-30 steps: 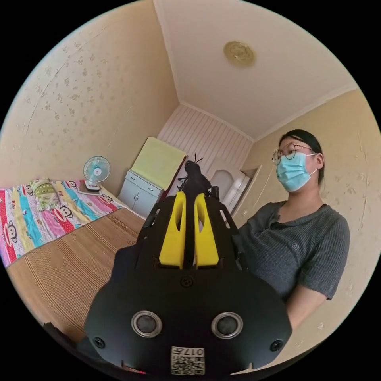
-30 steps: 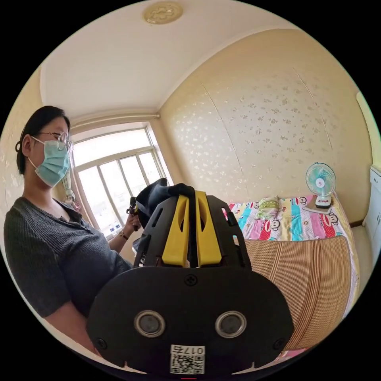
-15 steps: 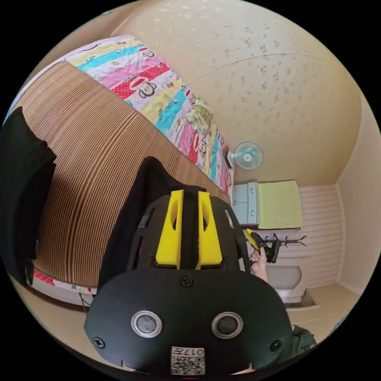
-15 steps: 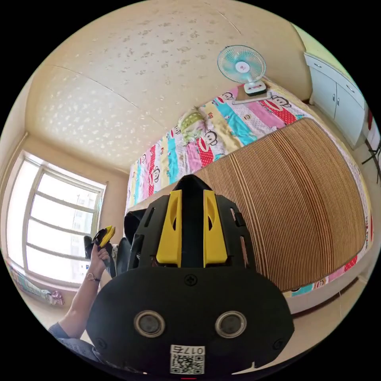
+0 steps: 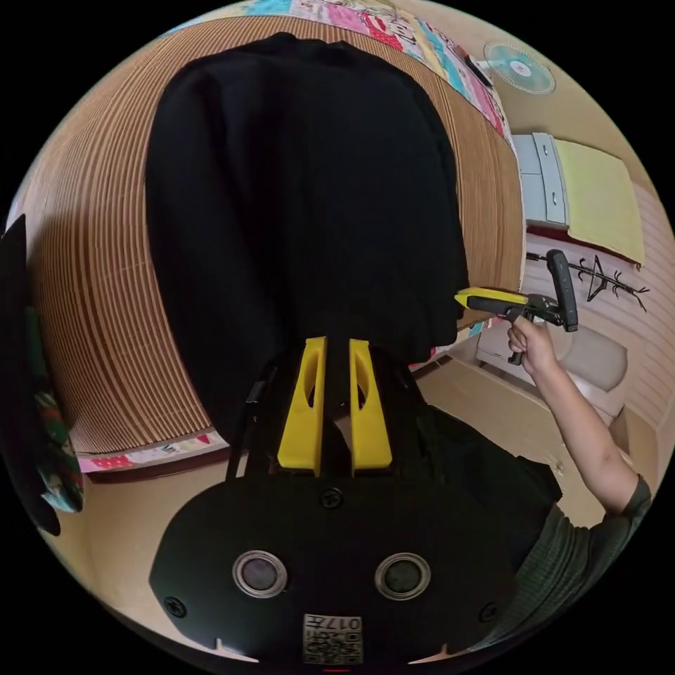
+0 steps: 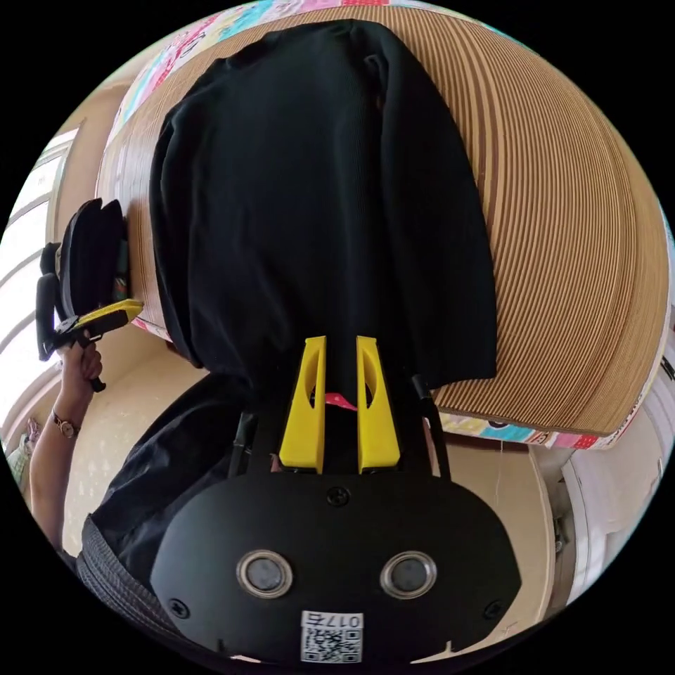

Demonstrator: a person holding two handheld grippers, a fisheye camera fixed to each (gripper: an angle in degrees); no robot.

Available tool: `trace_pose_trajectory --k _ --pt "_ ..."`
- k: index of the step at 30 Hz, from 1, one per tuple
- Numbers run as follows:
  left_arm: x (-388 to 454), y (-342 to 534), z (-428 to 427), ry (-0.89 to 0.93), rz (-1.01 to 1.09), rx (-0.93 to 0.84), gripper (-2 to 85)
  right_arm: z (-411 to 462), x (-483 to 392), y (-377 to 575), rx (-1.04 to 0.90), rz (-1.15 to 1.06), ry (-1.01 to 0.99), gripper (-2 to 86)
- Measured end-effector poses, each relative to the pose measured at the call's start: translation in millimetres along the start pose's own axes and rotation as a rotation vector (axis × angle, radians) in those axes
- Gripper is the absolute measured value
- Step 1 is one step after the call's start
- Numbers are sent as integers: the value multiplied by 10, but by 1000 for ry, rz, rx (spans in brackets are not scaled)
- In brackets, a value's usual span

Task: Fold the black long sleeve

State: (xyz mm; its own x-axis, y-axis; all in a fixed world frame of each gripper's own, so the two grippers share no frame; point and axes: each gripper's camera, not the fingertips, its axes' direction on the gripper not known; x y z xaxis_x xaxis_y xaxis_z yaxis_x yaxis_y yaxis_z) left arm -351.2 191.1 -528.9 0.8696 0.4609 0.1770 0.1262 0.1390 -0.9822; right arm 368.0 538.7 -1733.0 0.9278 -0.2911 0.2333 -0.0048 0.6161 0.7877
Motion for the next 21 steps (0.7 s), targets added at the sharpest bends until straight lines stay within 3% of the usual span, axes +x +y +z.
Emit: trace_pose_trajectory --k 3,7,10,13,15,18,21 --pt "149 -92 296 -40 47 -56 56 -157 39 -160 -3 -37 31 60" --pt "311 204 897 -157 102 -169 3 214 158 -145 -236 1 208 24" --pt "234 713 1461 -272 116 -410 -7 93 154 249 -122 -22 221 15" --pt "163 1354 1427 -360 133 -349 -9 -19 206 552 -184 -10 171 14" --pt "33 1628 1381 -307 72 -366 -10 -102 328 684 -276 32 73 18" --pt "-247 2025 1235 -198 -82 -342 -10 -620 703 1008 -138 153 -104 35" --pt "-532 2341 1022 -150 -283 -270 -10 -1244 1108 1327 68 281 -41 76"
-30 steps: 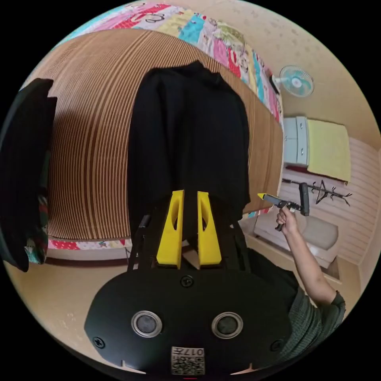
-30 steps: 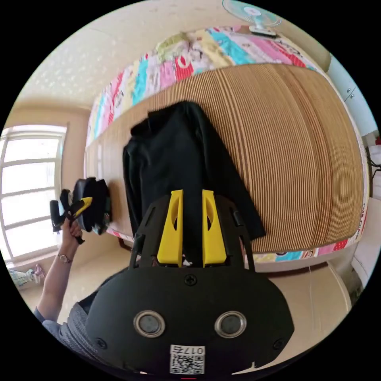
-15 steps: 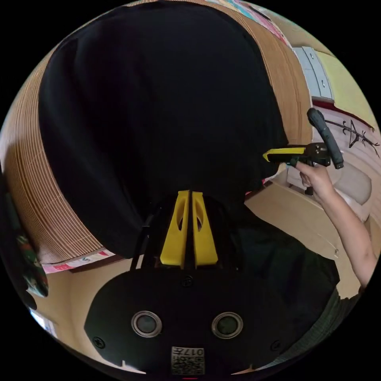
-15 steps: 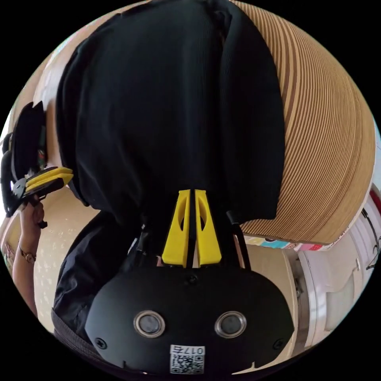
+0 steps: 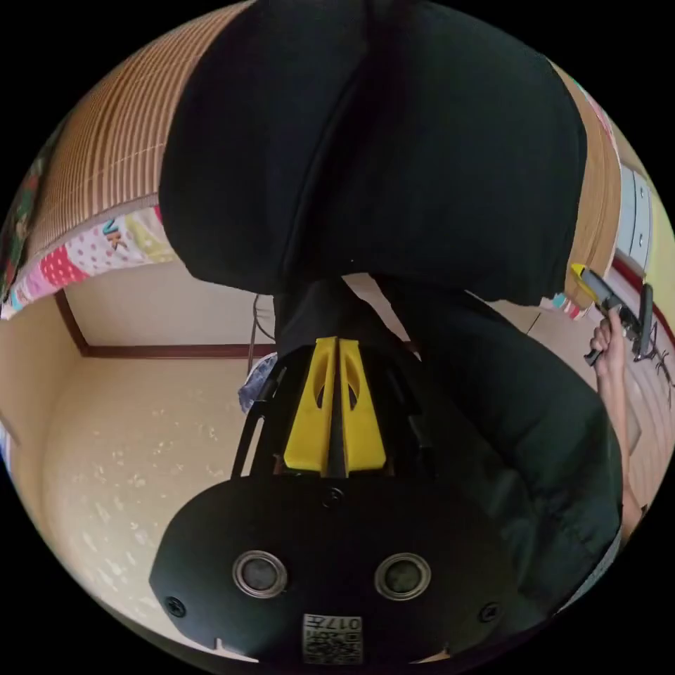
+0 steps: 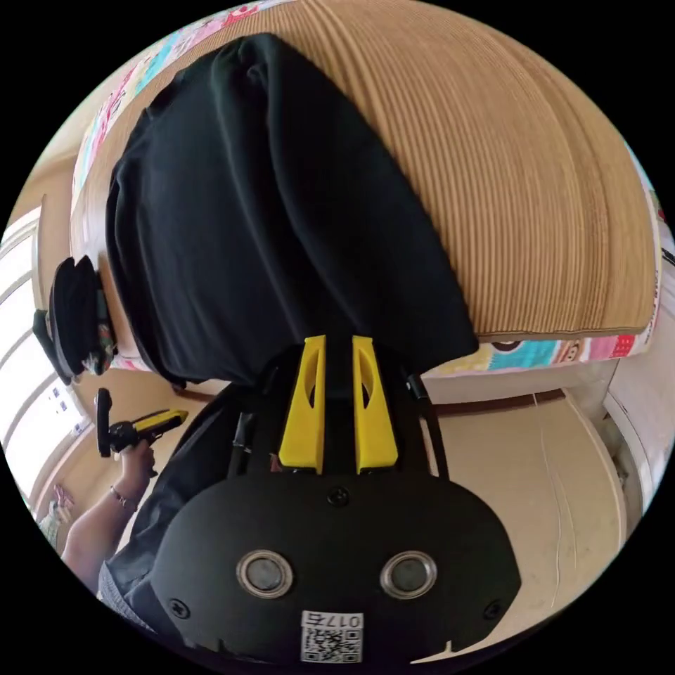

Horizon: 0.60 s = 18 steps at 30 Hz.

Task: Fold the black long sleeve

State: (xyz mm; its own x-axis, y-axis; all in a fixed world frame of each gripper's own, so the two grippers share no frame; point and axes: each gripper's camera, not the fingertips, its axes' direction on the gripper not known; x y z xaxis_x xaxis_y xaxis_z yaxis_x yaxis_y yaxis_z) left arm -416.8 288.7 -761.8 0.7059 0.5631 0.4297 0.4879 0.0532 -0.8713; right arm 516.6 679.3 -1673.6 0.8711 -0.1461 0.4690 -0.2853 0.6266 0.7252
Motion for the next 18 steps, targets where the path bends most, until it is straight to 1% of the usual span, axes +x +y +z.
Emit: trace_pose_trajectory --k 1,3,4,5,7,8,9,11,12,13,14,15,16,17,18 --pt "-130 87 -39 51 -74 25 -10 -176 150 15 42 19 44 94" --pt "-267 200 -115 134 -158 82 -10 -239 313 -51 14 -15 137 111" --pt "-318 257 -173 181 -195 121 -10 -102 402 -147 -103 -70 221 116" --pt "-332 280 -202 201 -208 137 -10 84 484 -212 -251 -143 260 115" --pt "-322 349 -317 254 -226 182 -10 1 520 -243 -334 -240 261 94" --pt "-307 366 -348 261 -221 190 -10 -97 518 -254 -409 -312 291 67" --pt "-266 413 -422 265 -203 213 -10 -173 504 -235 -427 -368 307 54" --pt "-190 520 -583 225 -156 291 -9 -603 617 -133 -405 -511 516 46" --pt "-161 568 -670 185 -132 319 -9 -753 708 -130 -376 -510 564 46" --pt "-164 593 -720 156 -116 322 -8 -1115 973 -167 -305 -451 630 47" --pt "-176 604 -736 149 -106 321 -8 -1569 1339 -235 -222 -309 683 49" --pt "-217 637 -758 145 -83 324 -7 -1839 1538 -254 -161 -207 705 52" --pt "-294 695 -775 140 -78 333 -3 -2431 1922 -197 -16 5 688 60" --pt "-350 734 -780 137 -88 338 -2 -2940 2219 -33 93 136 594 71" --pt "-492 823 -783 142 -122 351 5 -3152 2339 69 141 174 532 76"
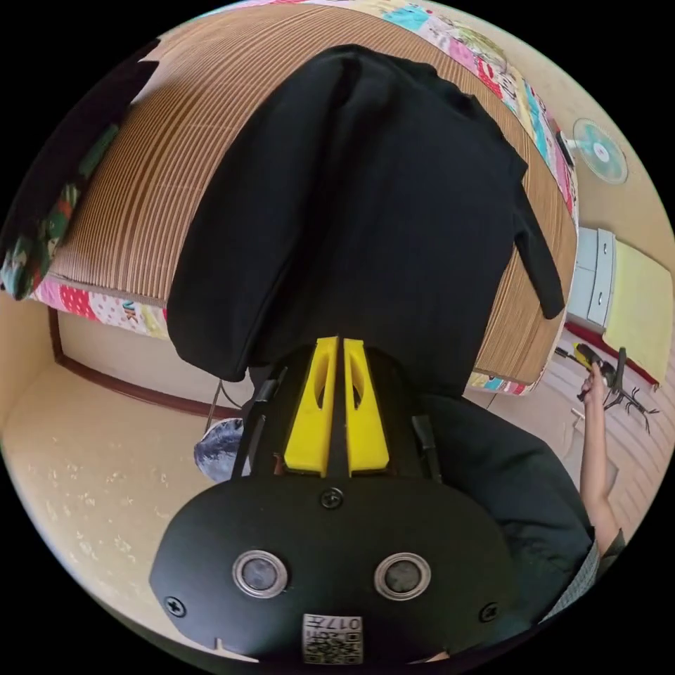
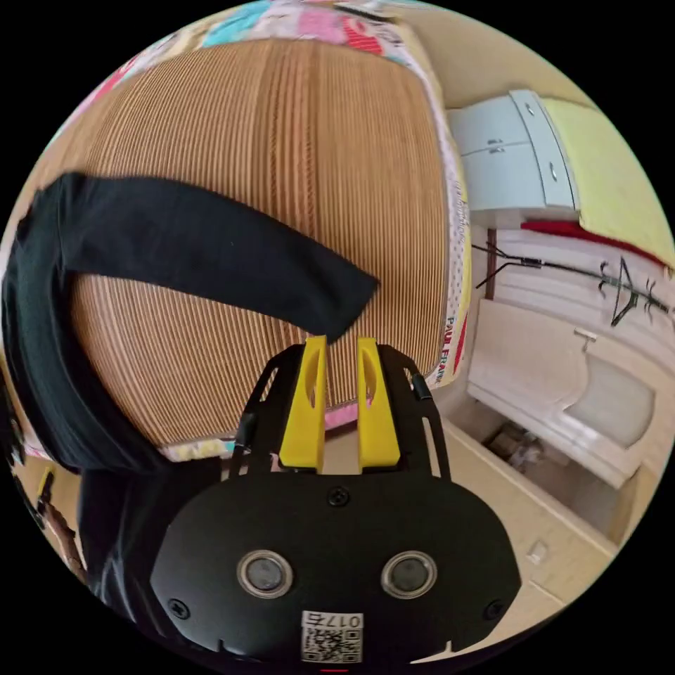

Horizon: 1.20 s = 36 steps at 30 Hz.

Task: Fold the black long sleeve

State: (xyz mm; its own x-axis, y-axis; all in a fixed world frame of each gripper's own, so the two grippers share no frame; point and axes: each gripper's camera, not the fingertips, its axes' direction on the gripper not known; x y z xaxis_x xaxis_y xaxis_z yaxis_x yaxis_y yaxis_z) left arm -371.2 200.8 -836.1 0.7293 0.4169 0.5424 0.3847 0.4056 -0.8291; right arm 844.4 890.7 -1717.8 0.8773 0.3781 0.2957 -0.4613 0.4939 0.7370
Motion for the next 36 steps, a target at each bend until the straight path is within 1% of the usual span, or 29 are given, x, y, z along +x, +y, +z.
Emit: trace_pose_trajectory --k 2,3,5,6,7,8,9,10,11,13,14,15,16,17,18,20,22,24,25,26,29,32,35,36 --pt "-295 103 -67 44 -76 26 21 -297 662 280 62 139 -222 89" --pt "-547 177 -101 97 -148 42 33 -315 760 360 63 159 -272 90" --pt "-987 321 -151 198 -289 87 50 -184 916 710 20 185 -473 85" --pt "-1303 456 -173 283 -404 133 57 -105 905 804 -8 182 -519 83" --pt "-1635 631 -164 392 -540 187 62 91 843 1010 -81 171 -604 79" --pt "-1795 731 -145 453 -611 215 64 295 767 1243 -158 174 -667 77" --pt "-2089 948 -82 575 -753 272 73 393 735 1373 -195 184 -693 75" --pt "-2327 1167 -4 680 -883 330 79 571 687 1652 -262 222 -737 74" --pt "-2432 1278 41 727 -948 358 81 727 661 1943 -326 274 -787 73" --pt "-2739 1710 289 900 -1212 435 89 924 661 2385 -420 375 -885 73" --pt "-2784 1809 368 944 -1275 440 95 1022 691 2660 -475 458 -962 72" --pt "-2834 1981 525 1017 -1393 426 106 1063 716 2792 -500 505 -1004 72" --pt "-2853 2130 666 1067 -1495 392 118 1134 781 3042 -548 611 -1099 72" --pt "-2853 2190 728 1086 -1535 368 123 1174 855 3260 -577 721 -1198 72" --pt "-2851 2280 823 1112 -1590 340 136 1181 893 3356 -582 776 -1247 72" --pt "-2860 2330 921 1148 -1600 342 147 1120 1037 3620 -566 937 -1404 72" --pt "-2864 2330 1058 1206 -1596 325 147 981 1129 3655 -556 945 -1441 72" --pt "-2879 2359 1113 1231 -1622 366 143 775 1205 3580 -570 865 -1390 75" --pt "-2895 2388 1125 1236 -1641 400 139 610 1243 3498 -577 787 -1324 77" --pt "-2903 2402 1126 1231 -1648 407 137 438 1262 3407 -584 703 -1247 80" --pt "-2948 2462 1115 1204 -1647 403 132 89 1245 3206 -605 525 -1123 84" --pt "-3029 2533 1036 1162 -1625 360 110 -165 1229 3074 -608 420 -1085 83" --pt "-3132 2602 864 1067 -1569 285 67 -326 1230 3012 -619 352 -1080 81" --pt "-3199 2602 720 1031 -1468 369 44 -348 1234 3006 -623 340 -1080 81"
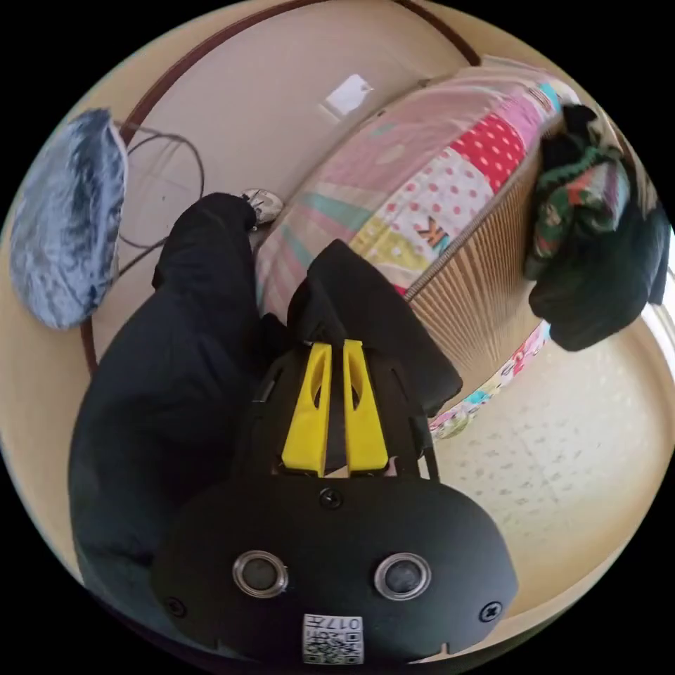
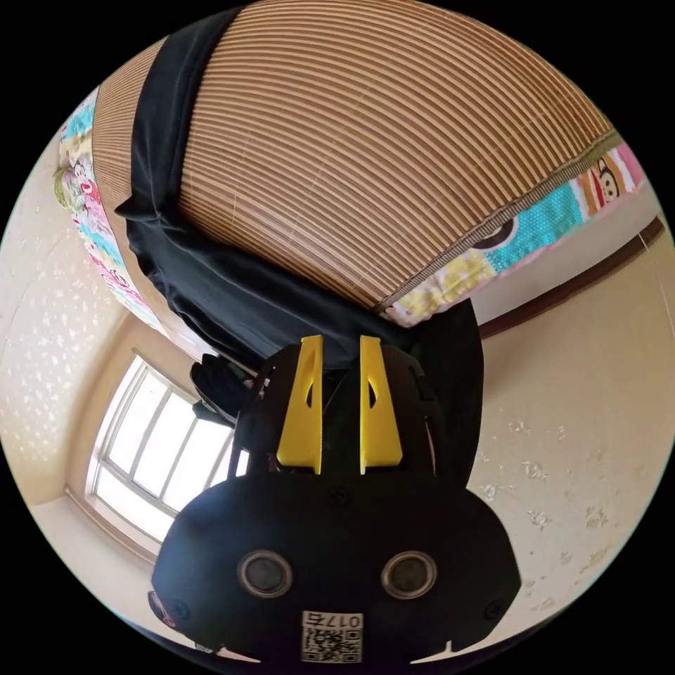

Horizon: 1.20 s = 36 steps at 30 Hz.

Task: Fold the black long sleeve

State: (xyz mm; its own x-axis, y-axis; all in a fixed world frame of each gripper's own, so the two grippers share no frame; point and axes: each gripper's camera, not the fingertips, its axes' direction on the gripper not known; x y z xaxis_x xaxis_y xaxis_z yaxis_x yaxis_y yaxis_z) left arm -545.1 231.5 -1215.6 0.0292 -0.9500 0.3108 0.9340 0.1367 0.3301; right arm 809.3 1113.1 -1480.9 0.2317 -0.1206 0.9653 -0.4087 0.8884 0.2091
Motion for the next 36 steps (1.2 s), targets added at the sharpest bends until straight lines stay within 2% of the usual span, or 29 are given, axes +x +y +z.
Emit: trace_pose_trajectory --k 3,8,12,14,16,19,20,22,23,25,26,30,32,34,36 --pt "375 67 -187 -158 243 -4 25 -72 -15 39 -45 -24 7 80" --pt "893 573 -666 4 510 109 20 -385 244 74 -72 11 -57 77" --pt "1707 1385 -1090 157 855 265 18 -710 510 84 -44 34 -123 75" --pt "2160 1878 -1047 189 1038 272 19 -908 699 100 -32 47 -176 75" --pt "2715 2712 -747 199 1303 222 23 -1044 840 117 -19 57 -222 75" --pt "3061 3907 -67 187 1610 111 34 -1231 1082 132 -2 74 -306 75" --pt "3065 4135 106 186 1654 75 37 -1291 1179 135 7 83 -342 75" --pt "2885 4930 897 167 1769 -142 52 -1364 1326 140 21 107 -392 75" --pt "2803 5085 1107 148 1787 -209 57 -1398 1421 140 26 129 -421 75" --pt "2297 5557 1989 -2 1827 -447 66 -1438 1546 133 33 156 -463 76" --pt "2141 5622 2187 -55 1827 -484 66 -1459 1613 123 39 169 -489 77" --pt "1037 5465 3183 -462 1707 -645 60 -1517 1719 55 53 188 -550 82" --pt "776 5164 3356 -620 1638 -654 55 -1583 1709 -39 72 164 -605 85" --pt "746 4630 3291 -791 1532 -521 45 -1653 1681 -136 96 145 -670 86" --pt "801 4169 3058 -847 1381 -402 38 -1742 1647 -250 133 134 -753 89"
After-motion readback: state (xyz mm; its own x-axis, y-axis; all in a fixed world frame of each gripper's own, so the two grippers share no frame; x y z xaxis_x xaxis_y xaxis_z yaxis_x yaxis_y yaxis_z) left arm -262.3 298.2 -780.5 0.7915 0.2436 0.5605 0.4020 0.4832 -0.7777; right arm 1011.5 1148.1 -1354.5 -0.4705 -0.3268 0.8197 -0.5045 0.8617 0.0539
